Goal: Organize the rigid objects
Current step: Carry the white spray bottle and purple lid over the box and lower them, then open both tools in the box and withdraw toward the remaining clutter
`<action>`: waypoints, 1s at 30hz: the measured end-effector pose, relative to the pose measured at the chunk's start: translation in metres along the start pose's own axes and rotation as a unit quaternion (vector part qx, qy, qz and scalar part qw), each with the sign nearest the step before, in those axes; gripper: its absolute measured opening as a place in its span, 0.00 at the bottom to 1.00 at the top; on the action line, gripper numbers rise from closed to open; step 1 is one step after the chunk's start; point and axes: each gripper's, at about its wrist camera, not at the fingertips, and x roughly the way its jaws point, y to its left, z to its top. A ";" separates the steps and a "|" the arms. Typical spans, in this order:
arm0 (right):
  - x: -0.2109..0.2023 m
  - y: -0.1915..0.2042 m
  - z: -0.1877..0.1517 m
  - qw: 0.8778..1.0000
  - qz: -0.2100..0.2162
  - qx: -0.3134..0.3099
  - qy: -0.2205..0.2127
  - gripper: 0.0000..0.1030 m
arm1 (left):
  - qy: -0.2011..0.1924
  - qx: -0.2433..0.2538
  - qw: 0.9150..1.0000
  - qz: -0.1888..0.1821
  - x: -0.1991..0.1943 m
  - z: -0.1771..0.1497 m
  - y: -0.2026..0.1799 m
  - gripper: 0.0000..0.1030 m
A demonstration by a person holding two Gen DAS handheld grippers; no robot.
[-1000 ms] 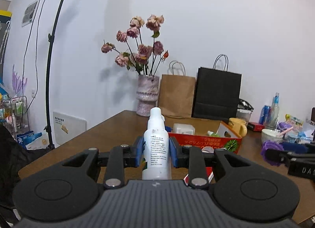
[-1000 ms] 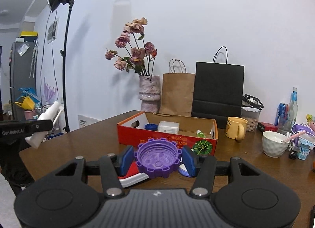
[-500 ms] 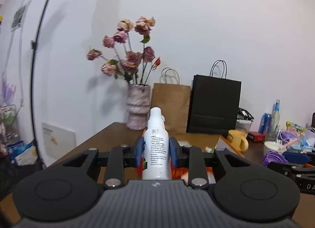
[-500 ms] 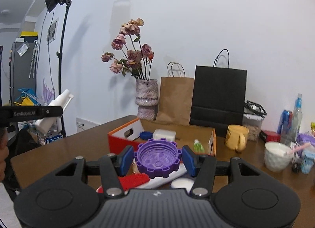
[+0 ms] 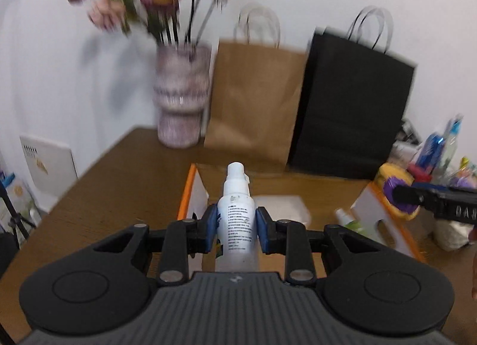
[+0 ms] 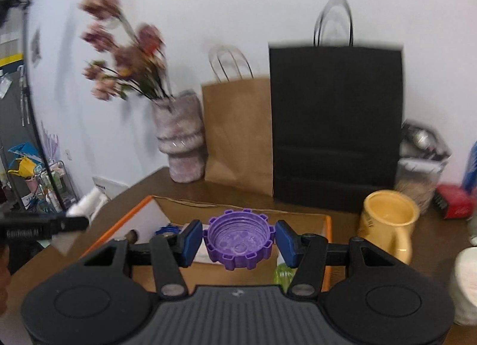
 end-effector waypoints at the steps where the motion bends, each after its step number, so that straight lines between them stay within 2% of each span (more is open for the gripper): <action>1: 0.020 -0.006 0.004 1.000 0.006 0.012 0.015 0.52 | 0.014 -0.001 1.000 0.004 0.014 0.003 0.001 0.27; 4: 0.069 -0.017 0.008 0.998 0.008 0.035 0.057 0.52 | 0.060 0.008 0.998 0.015 0.051 0.005 0.001 0.27; 8: 0.125 -0.023 0.002 0.993 -0.019 0.040 0.110 0.52 | 0.102 0.025 0.994 0.029 0.082 -0.004 0.001 0.29; 10: 0.144 -0.023 -0.003 0.991 -0.030 0.034 0.130 0.52 | 0.108 0.030 0.993 0.030 0.089 -0.009 0.002 0.36; 12: 0.155 -0.024 -0.006 0.986 -0.023 0.048 0.158 0.53 | 0.112 0.029 0.993 0.031 0.094 -0.011 0.006 0.39; 14: 0.154 -0.022 -0.007 0.987 -0.020 0.044 0.152 0.52 | 0.116 0.020 0.993 0.031 0.097 -0.010 0.009 0.45; 17: 0.145 -0.016 -0.004 0.989 -0.042 0.020 0.141 0.53 | 0.116 0.015 0.993 0.034 0.092 -0.005 0.009 0.47; 21: 0.118 -0.013 0.008 0.991 -0.038 0.020 0.129 0.53 | 0.099 0.018 0.994 0.029 0.067 0.004 0.005 0.57; 24: 0.083 -0.007 0.017 0.993 -0.041 0.015 0.109 0.54 | 0.076 0.017 0.997 0.026 0.035 0.012 0.004 0.63; 26: 0.054 -0.001 0.022 0.995 -0.043 0.006 0.093 0.61 | 0.057 0.020 0.998 0.025 0.011 0.017 0.001 0.67; 30: -0.008 0.014 0.024 0.997 -0.055 -0.019 0.050 0.65 | 0.009 0.023 0.999 0.026 -0.042 0.018 -0.003 0.77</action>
